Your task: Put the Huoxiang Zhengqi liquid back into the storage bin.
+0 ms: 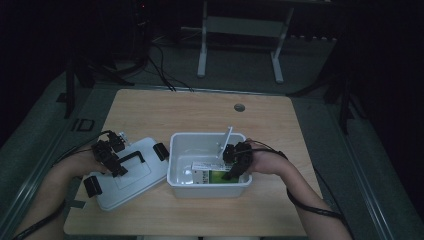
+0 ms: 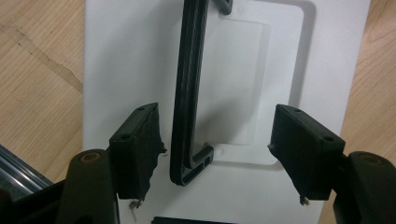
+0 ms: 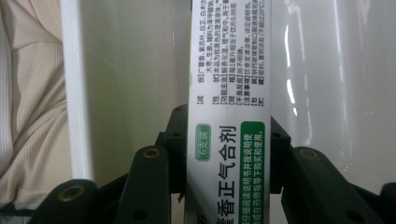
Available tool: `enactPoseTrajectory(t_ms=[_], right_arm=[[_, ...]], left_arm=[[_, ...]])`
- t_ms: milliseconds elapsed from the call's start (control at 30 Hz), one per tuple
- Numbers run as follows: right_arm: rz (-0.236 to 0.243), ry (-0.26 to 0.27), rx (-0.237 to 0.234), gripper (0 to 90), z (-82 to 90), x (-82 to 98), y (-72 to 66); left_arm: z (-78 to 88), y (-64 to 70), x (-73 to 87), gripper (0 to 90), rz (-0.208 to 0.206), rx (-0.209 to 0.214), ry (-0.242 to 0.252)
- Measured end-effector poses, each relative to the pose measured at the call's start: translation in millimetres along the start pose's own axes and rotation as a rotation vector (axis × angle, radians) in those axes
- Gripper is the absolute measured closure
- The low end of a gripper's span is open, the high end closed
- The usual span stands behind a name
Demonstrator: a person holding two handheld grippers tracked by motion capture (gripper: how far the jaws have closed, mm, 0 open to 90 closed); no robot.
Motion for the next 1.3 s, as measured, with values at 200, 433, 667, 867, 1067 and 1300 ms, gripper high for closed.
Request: enactPoseTrajectory(t_ms=[200, 433, 667, 867, 1067, 1300], right_arm=[[0.005, -0.033, -0.004, 63.7, -8.7, 0.0, -0.2], [0.001, -0.060, -0.009, 63.2, -16.6, 0.4, 0.0], [-0.011, -0.060, -0.019, 61.6, -17.9, 0.5, 0.2], [-0.003, -0.046, -0.029, 57.5, -15.1, -0.8, -2.5], [-0.001, -0.029, -0.017, 56.6, -2.1, -2.9, -4.4], [-0.015, 0.022, 0.000, 56.2, 18.9, 0.5, -4.2]], left_arm=[[0.6, 0.5, -0.6, 33.5, -0.002, -0.001, 0.003], [0.7, 0.5, 0.0, 33.5, -0.001, -0.002, 0.007], [-0.1, 1.0, -0.1, 33.5, -0.001, -0.001, 0.006], [2.2, 0.5, -0.3, 33.5, -0.005, -0.005, 0.008], [5.9, 1.1, -0.2, 33.5, -0.007, -0.009, 0.011], [6.2, 1.1, 1.2, 33.5, -0.007, -0.010, 0.004]])
Point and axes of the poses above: each handheld gripper's, and its own axes: z roughly backward along the jaws, x roughly out of its underside, y roughly to its right, the point moved 9 cm from there along -z, roughly forward along the jaws, and after that the axes turned 5 degrees about -y, right-handed, at the moved point
